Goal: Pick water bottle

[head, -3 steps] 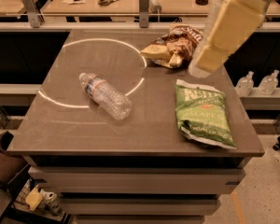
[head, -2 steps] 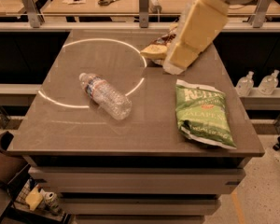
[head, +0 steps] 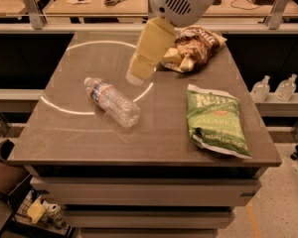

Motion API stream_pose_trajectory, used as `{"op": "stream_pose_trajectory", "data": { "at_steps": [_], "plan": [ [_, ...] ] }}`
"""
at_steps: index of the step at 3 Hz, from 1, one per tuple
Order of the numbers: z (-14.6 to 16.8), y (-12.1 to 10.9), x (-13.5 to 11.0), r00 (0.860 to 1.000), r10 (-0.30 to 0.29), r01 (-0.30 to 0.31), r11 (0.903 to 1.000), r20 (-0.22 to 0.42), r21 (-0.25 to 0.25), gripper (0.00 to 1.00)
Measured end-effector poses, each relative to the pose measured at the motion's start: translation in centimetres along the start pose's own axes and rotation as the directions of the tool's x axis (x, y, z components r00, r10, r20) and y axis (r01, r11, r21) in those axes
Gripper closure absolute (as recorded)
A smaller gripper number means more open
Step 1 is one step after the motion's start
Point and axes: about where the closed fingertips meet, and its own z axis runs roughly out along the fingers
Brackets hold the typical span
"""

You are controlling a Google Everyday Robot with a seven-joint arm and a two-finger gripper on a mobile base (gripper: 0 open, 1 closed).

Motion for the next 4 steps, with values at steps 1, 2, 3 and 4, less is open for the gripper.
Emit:
{"op": "stream_pose_trajectory", "data": {
  "at_steps": [1,2,3,4],
  "plan": [
    [4.5,0.6,-1.3,0.998,0.05,-0.053,0.9953,-0.035,-0.082,0.0],
    [8.2,2.0,-2.3,0.992,0.088,-0.1,0.9847,-0.087,-0.143,0.0],
    [10.8,3.0,-2.7,0.981,0.118,-0.144,0.9756,-0.152,-0.166,0.0],
    [12.0,3.7,-2.6,0.97,0.13,-0.164,0.9733,-0.204,-0.161,0.0]
  ]
}}
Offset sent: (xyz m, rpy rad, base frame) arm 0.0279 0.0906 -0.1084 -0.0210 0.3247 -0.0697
